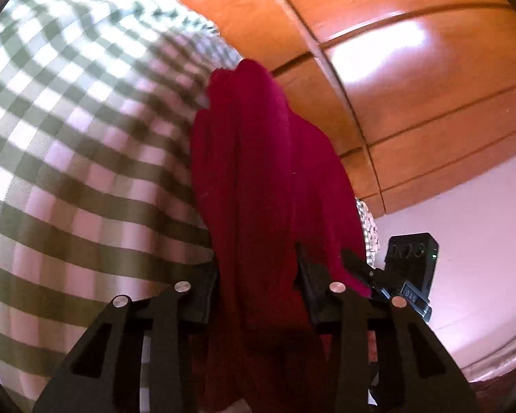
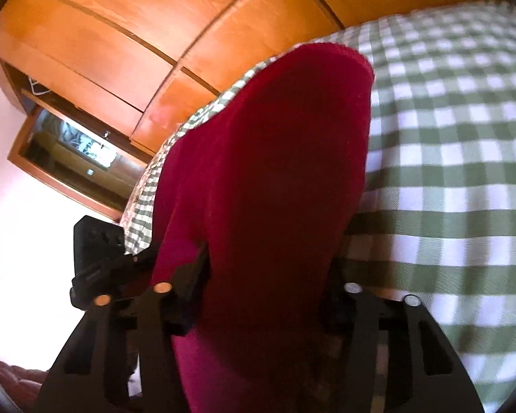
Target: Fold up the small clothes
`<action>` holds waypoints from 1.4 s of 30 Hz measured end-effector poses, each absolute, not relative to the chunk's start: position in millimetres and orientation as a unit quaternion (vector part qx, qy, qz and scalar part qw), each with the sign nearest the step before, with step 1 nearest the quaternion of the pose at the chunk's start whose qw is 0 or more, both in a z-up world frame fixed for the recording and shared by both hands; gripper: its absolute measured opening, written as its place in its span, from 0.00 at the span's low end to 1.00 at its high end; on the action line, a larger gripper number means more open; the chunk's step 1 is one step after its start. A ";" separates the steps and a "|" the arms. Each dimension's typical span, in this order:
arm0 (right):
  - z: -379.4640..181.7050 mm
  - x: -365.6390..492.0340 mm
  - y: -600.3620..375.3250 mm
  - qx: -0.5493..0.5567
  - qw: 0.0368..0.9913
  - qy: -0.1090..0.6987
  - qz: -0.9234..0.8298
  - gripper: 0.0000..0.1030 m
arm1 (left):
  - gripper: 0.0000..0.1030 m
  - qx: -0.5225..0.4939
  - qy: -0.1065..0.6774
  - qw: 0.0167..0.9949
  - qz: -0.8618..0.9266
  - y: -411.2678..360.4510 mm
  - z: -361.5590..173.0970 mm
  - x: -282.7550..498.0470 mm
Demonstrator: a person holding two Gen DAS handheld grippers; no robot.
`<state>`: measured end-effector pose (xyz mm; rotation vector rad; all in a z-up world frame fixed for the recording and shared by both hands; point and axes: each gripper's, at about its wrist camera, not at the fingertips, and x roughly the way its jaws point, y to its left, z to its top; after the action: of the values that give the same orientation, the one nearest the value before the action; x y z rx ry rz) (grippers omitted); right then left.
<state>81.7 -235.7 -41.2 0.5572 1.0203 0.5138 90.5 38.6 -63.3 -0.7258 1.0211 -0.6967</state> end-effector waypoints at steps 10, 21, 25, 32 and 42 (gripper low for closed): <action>30.2 10.7 -334.9 0.256 0.875 0.382 0.150 0.44 | 0.34 -0.246 0.461 0.731 -0.440 -115.9 -9.4 111.1; 0.9 -33.7 -486.2 0.289 0.879 0.376 -0.047 0.46 | 0.34 -0.016 0.524 0.736 -0.428 -334.4 -21.0 127.9; -32.0 -39.5 -495.9 0.311 0.866 0.382 -0.081 0.57 | 0.56 0.062 0.491 0.780 -0.384 -356.6 -24.3 116.0; -0.9 -47.7 -499.6 0.244 0.884 0.372 -0.144 0.70 | 0.55 0.110 0.410 0.836 -0.346 -344.2 14.0 91.8; 14.1 -16.0 -446.5 0.100 0.904 0.384 -0.158 0.54 | 0.57 0.157 0.387 0.861 -0.290 -326.3 -7.9 82.0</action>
<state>-16.0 -446.5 14.1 0.2072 0.7930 -0.3260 82.0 -326.3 -7.9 0.3298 0.8122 -0.6091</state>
